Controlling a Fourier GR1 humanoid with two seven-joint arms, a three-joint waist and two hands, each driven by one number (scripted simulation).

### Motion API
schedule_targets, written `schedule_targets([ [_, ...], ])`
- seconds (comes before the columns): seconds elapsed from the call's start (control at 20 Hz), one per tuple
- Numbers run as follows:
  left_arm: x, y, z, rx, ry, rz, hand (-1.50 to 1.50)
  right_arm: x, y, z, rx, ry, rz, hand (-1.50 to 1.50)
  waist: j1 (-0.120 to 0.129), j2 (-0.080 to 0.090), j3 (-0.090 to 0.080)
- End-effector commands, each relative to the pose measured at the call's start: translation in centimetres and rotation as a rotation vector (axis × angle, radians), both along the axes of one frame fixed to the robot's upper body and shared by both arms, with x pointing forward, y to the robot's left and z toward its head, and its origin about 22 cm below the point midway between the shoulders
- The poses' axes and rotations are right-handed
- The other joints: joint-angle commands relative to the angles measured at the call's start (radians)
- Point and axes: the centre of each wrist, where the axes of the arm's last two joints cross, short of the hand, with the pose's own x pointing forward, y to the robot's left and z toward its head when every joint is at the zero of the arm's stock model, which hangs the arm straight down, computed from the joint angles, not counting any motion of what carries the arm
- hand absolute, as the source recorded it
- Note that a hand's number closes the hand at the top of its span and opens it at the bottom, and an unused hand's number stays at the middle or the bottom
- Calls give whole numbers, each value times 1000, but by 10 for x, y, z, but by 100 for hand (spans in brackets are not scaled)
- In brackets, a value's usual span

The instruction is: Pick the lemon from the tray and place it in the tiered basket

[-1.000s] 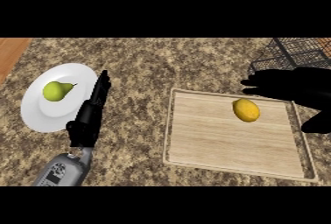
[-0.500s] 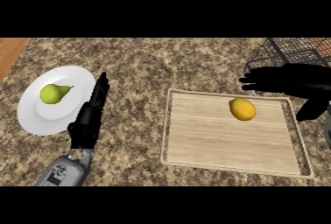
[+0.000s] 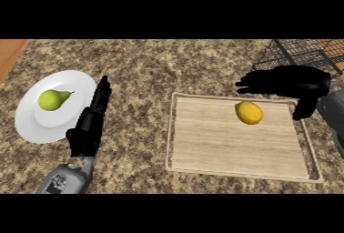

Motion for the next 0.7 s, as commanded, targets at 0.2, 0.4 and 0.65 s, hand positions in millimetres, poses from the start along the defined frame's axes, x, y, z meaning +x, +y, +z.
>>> schedule_targets([
  [0.2, -6, 7, -2, 7, 10, 3, 0, 5, 23, -30, -22, 109, 50, -150, -11, -3, 0],
  [0.4, -5, -3, -6, -6, 0, -17, 0, 8, 30, -40, -11, 121, 56, -150, -11, -3, 0],
  [0.65, -2, 5, -6, -1, 14, -2, 0, 9, 14, -34, -21, 139, 53, -150, -14, -3, 0],
])
